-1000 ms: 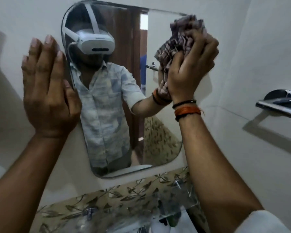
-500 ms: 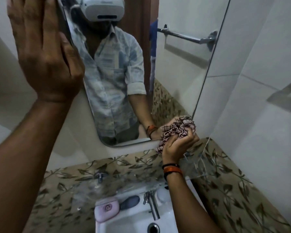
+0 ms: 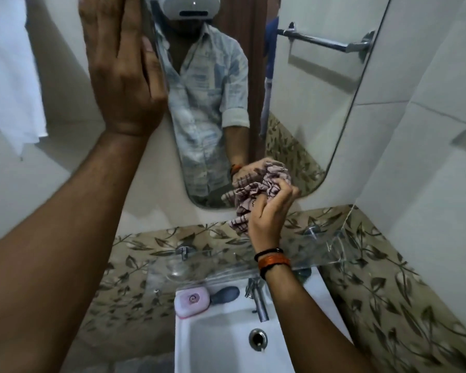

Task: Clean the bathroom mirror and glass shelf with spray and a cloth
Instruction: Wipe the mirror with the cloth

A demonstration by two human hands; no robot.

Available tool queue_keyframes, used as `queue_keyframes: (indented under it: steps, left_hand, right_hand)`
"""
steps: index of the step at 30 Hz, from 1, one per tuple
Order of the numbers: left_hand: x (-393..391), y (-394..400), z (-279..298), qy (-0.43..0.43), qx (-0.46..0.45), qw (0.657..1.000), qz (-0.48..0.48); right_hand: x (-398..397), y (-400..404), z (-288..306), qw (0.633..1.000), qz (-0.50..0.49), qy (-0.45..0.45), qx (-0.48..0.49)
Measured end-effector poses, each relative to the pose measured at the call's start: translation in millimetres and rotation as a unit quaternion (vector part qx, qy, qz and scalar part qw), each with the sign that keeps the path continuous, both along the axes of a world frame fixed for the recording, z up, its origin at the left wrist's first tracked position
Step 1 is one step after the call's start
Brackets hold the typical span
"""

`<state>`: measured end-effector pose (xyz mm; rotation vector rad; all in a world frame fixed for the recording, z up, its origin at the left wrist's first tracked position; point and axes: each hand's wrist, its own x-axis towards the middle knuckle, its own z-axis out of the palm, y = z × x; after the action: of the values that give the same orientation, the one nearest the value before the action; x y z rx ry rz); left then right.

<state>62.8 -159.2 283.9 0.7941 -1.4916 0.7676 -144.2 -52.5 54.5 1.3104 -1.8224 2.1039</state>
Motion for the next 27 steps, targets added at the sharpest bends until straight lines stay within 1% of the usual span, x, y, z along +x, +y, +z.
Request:
queue_keyframes:
  steps: [1, 2, 4, 6, 9, 12, 14, 16, 20, 23, 25, 27]
  left_hand:
    - [2, 4, 2, -0.006, 0.016, 1.000, -0.005]
    - [7, 8, 0, -0.019, 0.031, 0.999, -0.020]
    - [9, 21, -9, -0.025, 0.063, 0.996, -0.051]
    - [8, 45, -32, -0.018, 0.092, 0.992, -0.085]
    - [5, 86, -100, 0.034, 0.141, 0.984, -0.100]
    - [2, 124, -179, 0.084, 0.253, 0.960, -0.082]
    - [-2, 141, -218, 0.092, 0.307, 0.944, -0.074]
    - [-11, 153, -245, 0.088, 0.353, 0.928, -0.085]
    - [-31, 172, -272, 0.084, 0.428, 0.889, -0.139]
    - [-42, 180, -282, 0.084, 0.463, 0.866, -0.168]
    - [-50, 183, -286, 0.085, 0.478, 0.855, -0.183]
    - [-61, 184, -288, 0.078, 0.483, 0.850, -0.197]
  right_hand:
    - [8, 6, 1, 0.999, 0.039, 0.013, -0.002]
    - [18, 15, 4, 0.998, 0.059, 0.019, -0.004]
    - [21, 28, 7, 0.996, 0.080, 0.029, -0.027]
    - [17, 33, 8, 0.994, 0.100, 0.017, -0.043]
    - [9, 42, 1, 0.991, 0.133, -0.015, -0.021]
    - [0, 52, -10, 0.986, 0.165, -0.022, 0.016]
    - [-2, 59, -19, 0.983, 0.180, -0.021, 0.036]
    - [0, 65, -28, 0.978, 0.196, -0.040, 0.060]
    - [1, 74, -45, 0.966, 0.214, -0.113, 0.091]
    - [-18, 77, -52, 0.959, 0.197, -0.174, 0.104]
    - [-42, 77, -56, 0.961, 0.171, -0.190, 0.107]
    - [-70, 79, -54, 0.969, 0.134, -0.175, 0.113]
